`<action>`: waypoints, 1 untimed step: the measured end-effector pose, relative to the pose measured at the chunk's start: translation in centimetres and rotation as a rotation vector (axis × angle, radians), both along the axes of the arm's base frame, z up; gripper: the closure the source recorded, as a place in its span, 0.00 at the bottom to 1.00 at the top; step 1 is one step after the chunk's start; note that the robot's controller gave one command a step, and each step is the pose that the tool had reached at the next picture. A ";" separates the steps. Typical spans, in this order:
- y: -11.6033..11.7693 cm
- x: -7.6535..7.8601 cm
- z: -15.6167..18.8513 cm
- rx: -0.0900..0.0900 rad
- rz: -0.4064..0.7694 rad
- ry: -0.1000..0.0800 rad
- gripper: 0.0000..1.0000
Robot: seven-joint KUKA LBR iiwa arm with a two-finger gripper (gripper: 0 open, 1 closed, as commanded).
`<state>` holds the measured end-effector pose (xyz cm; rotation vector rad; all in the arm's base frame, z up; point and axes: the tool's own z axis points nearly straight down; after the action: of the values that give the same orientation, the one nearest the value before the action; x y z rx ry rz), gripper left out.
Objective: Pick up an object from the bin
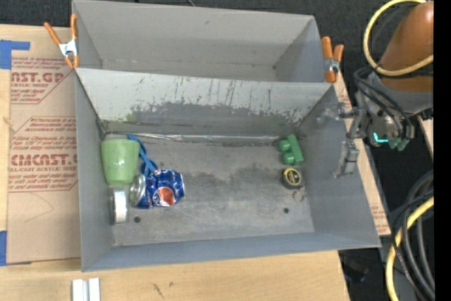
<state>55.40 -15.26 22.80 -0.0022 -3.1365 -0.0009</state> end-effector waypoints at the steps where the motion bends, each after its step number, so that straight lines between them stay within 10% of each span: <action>1: 0.2 2.7 -15.8 0.009 0.521 -0.011 0.00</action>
Offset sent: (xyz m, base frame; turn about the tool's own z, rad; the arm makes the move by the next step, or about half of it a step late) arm 0.0249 -0.0037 -0.1580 -0.5229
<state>58.11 -15.02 6.99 0.8089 -3.0413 -0.0132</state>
